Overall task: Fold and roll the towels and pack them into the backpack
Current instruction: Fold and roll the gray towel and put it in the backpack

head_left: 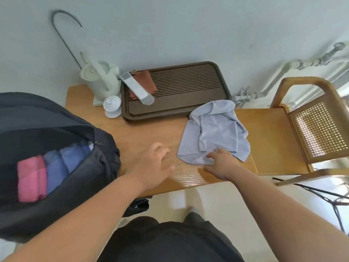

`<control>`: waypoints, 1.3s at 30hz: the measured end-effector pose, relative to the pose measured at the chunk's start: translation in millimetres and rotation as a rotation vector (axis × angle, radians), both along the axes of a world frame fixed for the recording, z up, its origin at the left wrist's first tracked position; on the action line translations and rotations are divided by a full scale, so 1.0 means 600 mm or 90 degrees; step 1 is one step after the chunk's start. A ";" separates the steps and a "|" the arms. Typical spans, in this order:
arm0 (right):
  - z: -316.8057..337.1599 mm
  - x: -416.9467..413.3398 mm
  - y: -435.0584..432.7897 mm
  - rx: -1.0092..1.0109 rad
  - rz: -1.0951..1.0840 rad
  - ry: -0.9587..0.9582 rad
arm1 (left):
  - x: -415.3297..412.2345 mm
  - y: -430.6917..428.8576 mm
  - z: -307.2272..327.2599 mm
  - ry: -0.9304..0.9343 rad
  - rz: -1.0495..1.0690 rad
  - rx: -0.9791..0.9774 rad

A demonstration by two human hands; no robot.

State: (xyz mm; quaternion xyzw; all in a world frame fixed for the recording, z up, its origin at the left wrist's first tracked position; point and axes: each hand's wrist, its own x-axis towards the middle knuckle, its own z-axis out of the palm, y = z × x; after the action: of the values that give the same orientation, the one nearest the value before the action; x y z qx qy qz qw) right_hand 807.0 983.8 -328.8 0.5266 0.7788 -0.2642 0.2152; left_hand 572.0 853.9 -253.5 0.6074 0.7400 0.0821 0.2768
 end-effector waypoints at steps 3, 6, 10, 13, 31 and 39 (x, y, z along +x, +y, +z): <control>-0.036 0.038 0.018 -0.064 0.037 -0.044 | 0.033 0.018 -0.009 0.021 -0.002 -0.056; -0.050 0.050 0.014 -0.030 0.076 0.003 | 0.047 0.028 -0.015 0.036 -0.015 -0.087; -0.049 0.040 0.005 0.021 0.128 0.053 | 0.047 0.044 -0.030 0.021 -0.011 -0.104; -0.030 0.025 -0.005 -0.015 0.065 0.157 | 0.048 0.059 -0.044 -0.001 -0.020 -0.107; 0.141 -0.024 0.028 0.042 -0.181 0.524 | 0.067 0.179 0.075 -0.332 0.025 0.105; 0.168 0.040 0.083 0.046 0.123 0.294 | 0.101 0.179 0.159 -0.355 0.197 0.271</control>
State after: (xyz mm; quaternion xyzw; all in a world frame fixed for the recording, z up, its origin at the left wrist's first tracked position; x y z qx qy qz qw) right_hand 830.8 1033.6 -228.2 0.3829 0.8631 -0.3273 0.0369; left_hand 632.6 961.1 -158.4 0.4870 0.6855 0.4368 0.3196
